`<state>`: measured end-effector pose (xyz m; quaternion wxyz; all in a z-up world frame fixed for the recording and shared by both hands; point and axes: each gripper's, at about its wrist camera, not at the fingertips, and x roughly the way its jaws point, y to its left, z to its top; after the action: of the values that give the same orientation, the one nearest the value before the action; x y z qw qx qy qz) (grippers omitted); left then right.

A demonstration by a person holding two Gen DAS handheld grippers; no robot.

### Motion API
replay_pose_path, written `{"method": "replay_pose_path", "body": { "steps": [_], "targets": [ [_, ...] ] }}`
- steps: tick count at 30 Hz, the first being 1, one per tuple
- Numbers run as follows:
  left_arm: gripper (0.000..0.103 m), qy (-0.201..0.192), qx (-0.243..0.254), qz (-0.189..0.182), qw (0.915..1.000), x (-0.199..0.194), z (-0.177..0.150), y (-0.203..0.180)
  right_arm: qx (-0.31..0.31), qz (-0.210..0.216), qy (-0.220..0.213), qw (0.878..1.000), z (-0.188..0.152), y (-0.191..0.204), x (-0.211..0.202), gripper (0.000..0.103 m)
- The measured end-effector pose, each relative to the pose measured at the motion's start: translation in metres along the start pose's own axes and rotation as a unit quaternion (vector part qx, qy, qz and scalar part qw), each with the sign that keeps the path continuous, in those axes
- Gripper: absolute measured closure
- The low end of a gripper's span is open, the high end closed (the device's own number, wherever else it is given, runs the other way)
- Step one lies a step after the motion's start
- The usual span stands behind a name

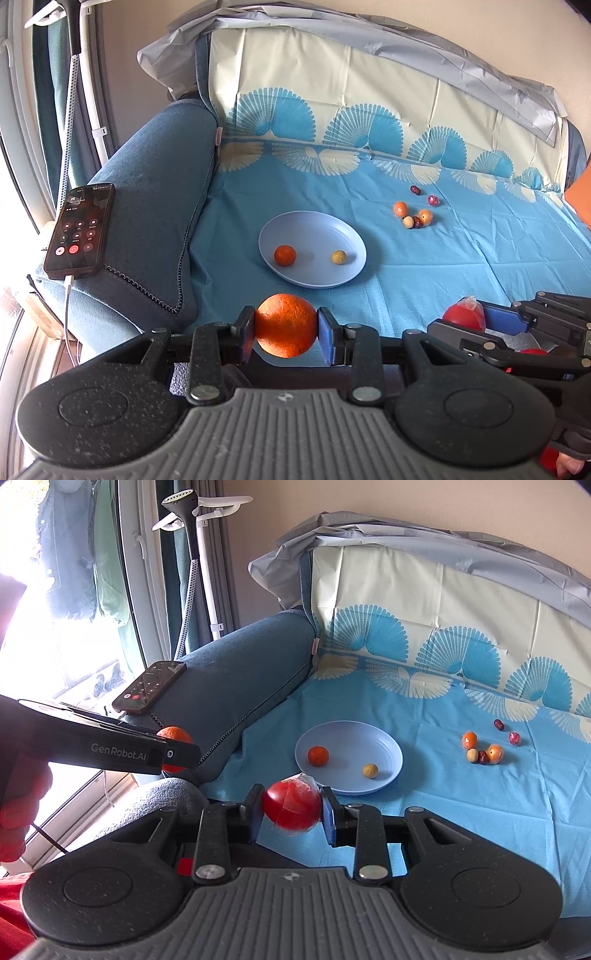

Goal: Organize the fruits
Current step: 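Carry the mandarin and wrapped red fruit over the blue plate with both tools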

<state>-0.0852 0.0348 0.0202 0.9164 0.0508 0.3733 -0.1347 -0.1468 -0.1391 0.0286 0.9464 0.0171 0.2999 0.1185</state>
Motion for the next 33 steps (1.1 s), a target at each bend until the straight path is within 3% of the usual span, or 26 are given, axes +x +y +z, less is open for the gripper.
{"method": "replay_pose_path", "body": {
  "steps": [21, 33],
  "targets": [
    [0.064, 0.017, -0.016, 0.007, 0.9997, 0.036, 0.015, 0.016, 0.017, -0.017, 0.024, 0.999, 0.001, -0.01, 0.029, 0.07],
    [0.064, 0.046, -0.022, -0.012, 0.9986, 0.103, 0.055, 0.014, 0.045, -0.032, 0.032, 0.998, 0.02, -0.035, 0.085, 0.07]
  ]
}}
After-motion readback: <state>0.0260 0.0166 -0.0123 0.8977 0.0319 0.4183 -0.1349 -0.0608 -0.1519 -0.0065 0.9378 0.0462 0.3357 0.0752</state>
